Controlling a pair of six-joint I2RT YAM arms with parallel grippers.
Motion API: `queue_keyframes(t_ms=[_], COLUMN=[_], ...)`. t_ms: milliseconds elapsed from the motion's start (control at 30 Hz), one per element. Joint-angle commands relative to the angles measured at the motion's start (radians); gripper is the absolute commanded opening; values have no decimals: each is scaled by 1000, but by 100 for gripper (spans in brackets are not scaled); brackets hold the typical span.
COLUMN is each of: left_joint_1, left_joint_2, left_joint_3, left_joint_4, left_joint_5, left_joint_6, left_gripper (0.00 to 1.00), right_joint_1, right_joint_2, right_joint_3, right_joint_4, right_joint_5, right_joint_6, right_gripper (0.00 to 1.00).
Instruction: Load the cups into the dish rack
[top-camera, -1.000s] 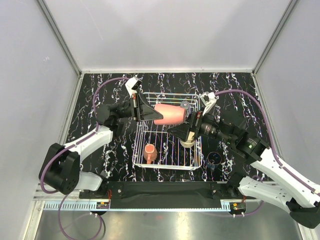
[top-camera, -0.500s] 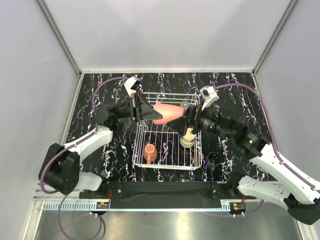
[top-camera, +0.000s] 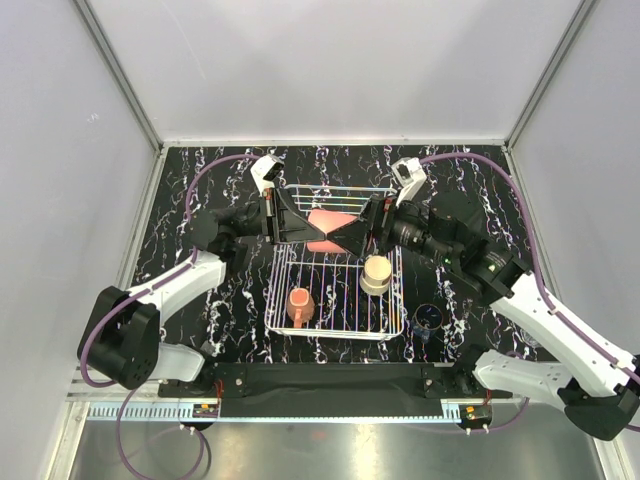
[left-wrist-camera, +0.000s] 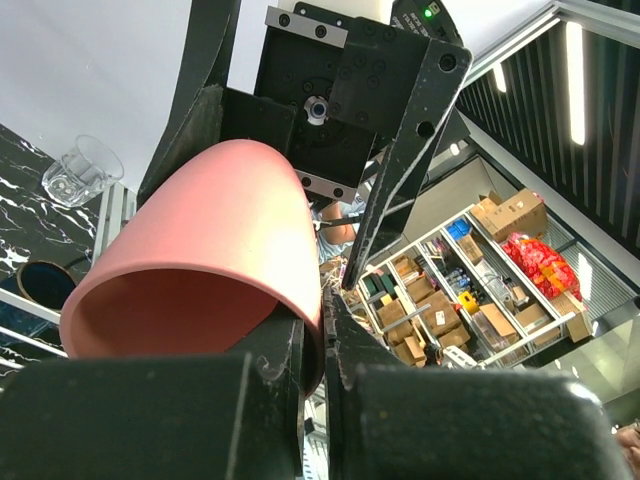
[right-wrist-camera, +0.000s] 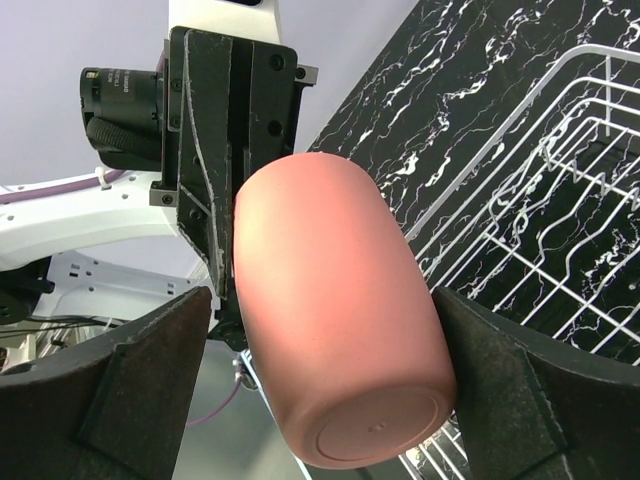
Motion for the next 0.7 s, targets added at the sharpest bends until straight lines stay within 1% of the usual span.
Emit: queue_keyframes(t_ms=[0, 67, 167, 200, 267, 300, 333, 400, 433, 467, 500, 533, 567, 633, 667], left_joint_1=[-5, -5, -5, -5, -5, -5, -5, -5, -5, -5, -5, -3, 6, 20, 39], left_joint_2=[-8, -8, -7, -7, -4, -4, -2, -1, 2, 4, 8, 15, 19, 25, 25], left_joint_3=[23, 23, 22, 23, 23, 23, 22, 23, 22, 22, 22, 25, 23, 13, 8], left_joint_4=[353, 354, 354, 353, 353, 353, 353, 353, 353, 354, 353, 353, 353, 341, 322], left_joint_5=[14, 15, 14, 17, 17, 17, 15, 17, 17, 18, 20, 21, 21, 14, 14], left_joint_6=[-1, -1, -1, -1, -3, -3, -3, -3, -3, -3, -4, -6, -9, -6, 3], left_gripper=[0, 0, 0, 0, 0, 0, 0, 0, 0, 0, 3, 11, 34, 49, 53], right_joint_1=[-12, -12, -17, -15, -17, -17, -17, -18, -18, -17, -17, -18, -18, -17, -17], right_joint_2=[-46, -60, -71, -72, -71, -69, -69, -66, -63, -62, -60, -60, -54, -48, -43], right_joint_3=[-10, -22, -45, -45, -45, -47, -48, -50, -52, -50, -50, -48, -42, -32, -13], right_joint_4=[94, 96, 108, 108, 112, 115, 122, 129, 129, 131, 132, 129, 126, 103, 88], right_joint_5=[-72, -70, -81, -84, -93, -98, -103, -109, -110, -110, -110, -112, -107, -87, -78], right_joint_6=[3, 6, 9, 13, 13, 18, 18, 23, 26, 27, 29, 30, 30, 35, 36], right_gripper=[97, 95, 85, 78, 69, 60, 58, 48, 34, 24, 15, 0, 0, 0, 0])
